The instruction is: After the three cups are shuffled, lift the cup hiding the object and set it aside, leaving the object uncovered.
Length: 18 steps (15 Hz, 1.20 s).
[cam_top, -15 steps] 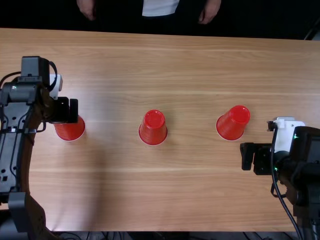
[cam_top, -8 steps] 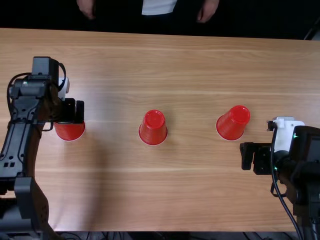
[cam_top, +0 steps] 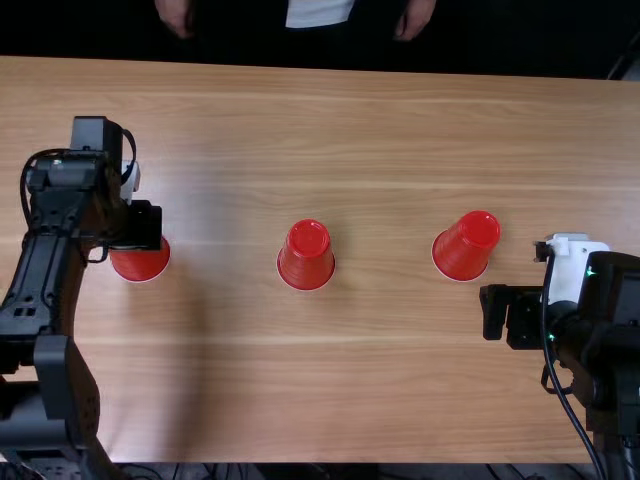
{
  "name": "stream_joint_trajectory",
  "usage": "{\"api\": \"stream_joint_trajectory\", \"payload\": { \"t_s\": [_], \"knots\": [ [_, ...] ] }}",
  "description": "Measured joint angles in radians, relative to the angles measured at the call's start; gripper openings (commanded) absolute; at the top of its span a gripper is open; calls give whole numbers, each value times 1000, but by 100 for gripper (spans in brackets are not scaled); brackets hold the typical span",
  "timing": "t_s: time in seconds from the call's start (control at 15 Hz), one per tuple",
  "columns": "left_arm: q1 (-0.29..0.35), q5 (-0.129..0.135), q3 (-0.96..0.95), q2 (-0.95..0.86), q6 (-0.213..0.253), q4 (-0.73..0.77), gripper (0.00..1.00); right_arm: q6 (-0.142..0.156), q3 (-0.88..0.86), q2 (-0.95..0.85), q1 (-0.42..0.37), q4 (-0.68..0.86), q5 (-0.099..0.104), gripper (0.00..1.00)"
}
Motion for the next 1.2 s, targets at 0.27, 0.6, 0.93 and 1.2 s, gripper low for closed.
{"api": "stream_joint_trajectory", "payload": {
  "t_s": [0.27, 0.6, 0.93, 1.2],
  "knots": [
    [0, -4, 0, 6, -1, 0, 6, 0, 0, 0, 0, 0, 0, 100],
    [0, -5, 0, -47, -69, -5, 7, 0, -1, 0, 0, 6, 1, 100],
    [2, -5, 46, -220, -151, -21, 11, 0, -14, 0, 0, 68, 0, 100],
    [95, -24, 48, -238, -176, -30, 12, 0, -26, 0, 0, 82, 0, 100]
  ]
}}
